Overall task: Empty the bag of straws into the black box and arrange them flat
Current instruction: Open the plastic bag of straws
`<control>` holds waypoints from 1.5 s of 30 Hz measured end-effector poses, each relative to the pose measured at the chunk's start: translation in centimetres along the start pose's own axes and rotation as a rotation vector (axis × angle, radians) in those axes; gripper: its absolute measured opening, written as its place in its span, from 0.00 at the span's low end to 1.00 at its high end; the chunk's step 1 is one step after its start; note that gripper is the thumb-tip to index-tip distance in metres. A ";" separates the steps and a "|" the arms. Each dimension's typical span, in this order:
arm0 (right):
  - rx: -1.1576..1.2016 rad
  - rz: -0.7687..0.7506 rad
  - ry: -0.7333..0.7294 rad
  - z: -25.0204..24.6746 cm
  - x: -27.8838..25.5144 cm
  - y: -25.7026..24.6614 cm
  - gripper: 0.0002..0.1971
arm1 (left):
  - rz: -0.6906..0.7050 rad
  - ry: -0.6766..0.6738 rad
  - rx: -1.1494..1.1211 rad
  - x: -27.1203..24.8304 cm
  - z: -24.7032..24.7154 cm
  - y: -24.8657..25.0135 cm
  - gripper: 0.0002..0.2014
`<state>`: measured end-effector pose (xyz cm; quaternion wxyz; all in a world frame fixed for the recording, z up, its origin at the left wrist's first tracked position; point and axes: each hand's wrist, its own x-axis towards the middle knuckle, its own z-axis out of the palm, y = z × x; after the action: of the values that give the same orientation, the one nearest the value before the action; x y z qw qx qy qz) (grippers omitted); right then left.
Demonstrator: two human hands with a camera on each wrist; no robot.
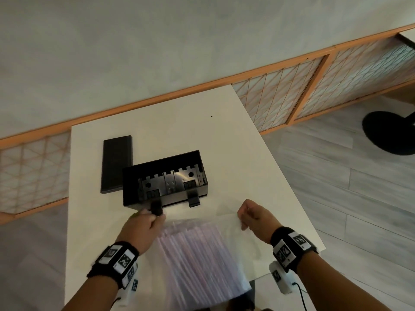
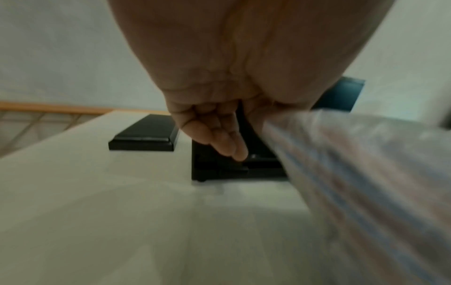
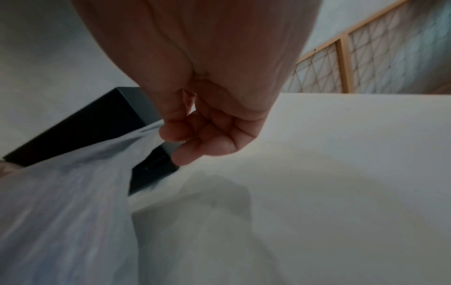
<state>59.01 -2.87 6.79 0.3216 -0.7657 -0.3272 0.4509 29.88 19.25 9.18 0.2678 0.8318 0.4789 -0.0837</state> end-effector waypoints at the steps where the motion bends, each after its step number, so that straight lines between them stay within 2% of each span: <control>1: 0.019 -0.019 0.007 -0.1 -0.2 -0.4 0.07 | -0.002 -0.011 0.008 -0.6 -0.3 0.2 0.27; 3: 0.056 -0.040 0.028 -0.3 -0.6 -1.4 0.08 | -0.067 -0.045 0.003 -1.7 -0.8 0.6 0.25; 5: 0.086 -0.050 0.031 -0.7 -1.4 -2.3 0.07 | -0.101 -0.022 -0.081 -2.7 -1.1 0.8 0.20; 7: 0.177 -0.059 0.029 -0.9 -2.4 -3.5 0.05 | -0.101 0.049 -0.337 -4.0 -1.7 1.7 0.08; 8: 0.241 -0.057 0.027 -0.9 -2.9 -4.0 0.04 | -0.113 0.080 -0.487 -4.9 -2.0 2.4 0.06; 11: 0.373 -0.075 0.023 -0.9 -4.4 -5.5 0.03 | -0.160 0.128 -0.802 -7.0 -2.8 4.3 0.15; 13: 0.415 -0.116 0.022 -0.8 -5.1 -5.9 0.01 | -0.174 0.122 -0.999 -7.9 -2.7 5.1 0.16; 15: 0.402 -0.194 0.022 -0.6 -5.8 -6.2 0.09 | -0.220 0.097 -1.169 -8.5 -2.3 5.5 0.17; 17: 0.273 -0.284 0.020 -0.5 -6.5 -6.4 0.18 | -0.287 0.073 -1.298 -8.8 -1.8 5.8 0.18; 20: 0.013 -0.386 0.012 -0.1 -7.1 -6.9 0.24 | -0.356 0.049 -1.328 -9.2 -1.0 5.6 0.21; 22: -0.067 -0.412 -0.007 0.4 -7.4 -7.2 0.25 | -0.402 0.013 -1.378 -9.4 -0.6 5.5 0.22; 24: -0.051 -0.392 -0.037 0.7 -7.8 -7.7 0.21 | -0.420 -0.047 -1.510 -9.8 -0.3 5.9 0.18; 26: -0.030 -0.375 -0.041 1.1 -8.4 -8.3 0.13 | -0.416 -0.107 -1.611 -10.1 -0.1 6.3 0.16; 27: -0.048 -0.383 -0.018 1.4 -8.7 -8.5 0.09 | -0.403 -0.118 -1.633 -10.3 0.0 6.5 0.15; 28: -0.102 -0.417 0.036 1.6 -8.8 -8.7 0.09 | -0.378 -0.107 -1.633 -10.4 0.1 6.6 0.14; 31: -0.387 -0.512 0.269 1.9 -8.6 -8.1 0.20 | -0.314 0.020 -1.535 -10.3 0.5 6.2 0.16; 32: -0.426 -0.520 0.294 1.9 -8.4 -7.7 0.17 | -0.302 0.051 -1.501 -10.3 0.8 6.0 0.17; 34: -0.482 -0.495 0.264 2.1 -8.3 -7.0 0.03 | -0.291 0.071 -1.420 -10.3 1.3 5.8 0.19; 37: -0.622 -0.469 0.189 2.7 -8.4 -6.3 0.20 | -0.331 0.031 -1.417 -10.5 1.5 6.2 0.22; 38: -0.641 -0.460 0.168 2.8 -8.5 -6.6 0.23 | -0.355 0.024 -1.451 -10.5 1.5 6.4 0.22; 41: -0.571 -0.274 0.039 3.5 -8.5 -6.9 0.30 | -0.450 -0.014 -1.566 -10.2 1.5 7.0 0.19; 45: -0.554 -0.234 0.001 3.5 -8.1 -6.7 0.40 | -0.557 -0.047 -1.754 -9.7 1.4 7.7 0.15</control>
<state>51.42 -4.67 14.62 0.1503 -0.7816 -0.5235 0.3040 31.38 8.14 14.64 0.7825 0.1836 0.5483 0.2311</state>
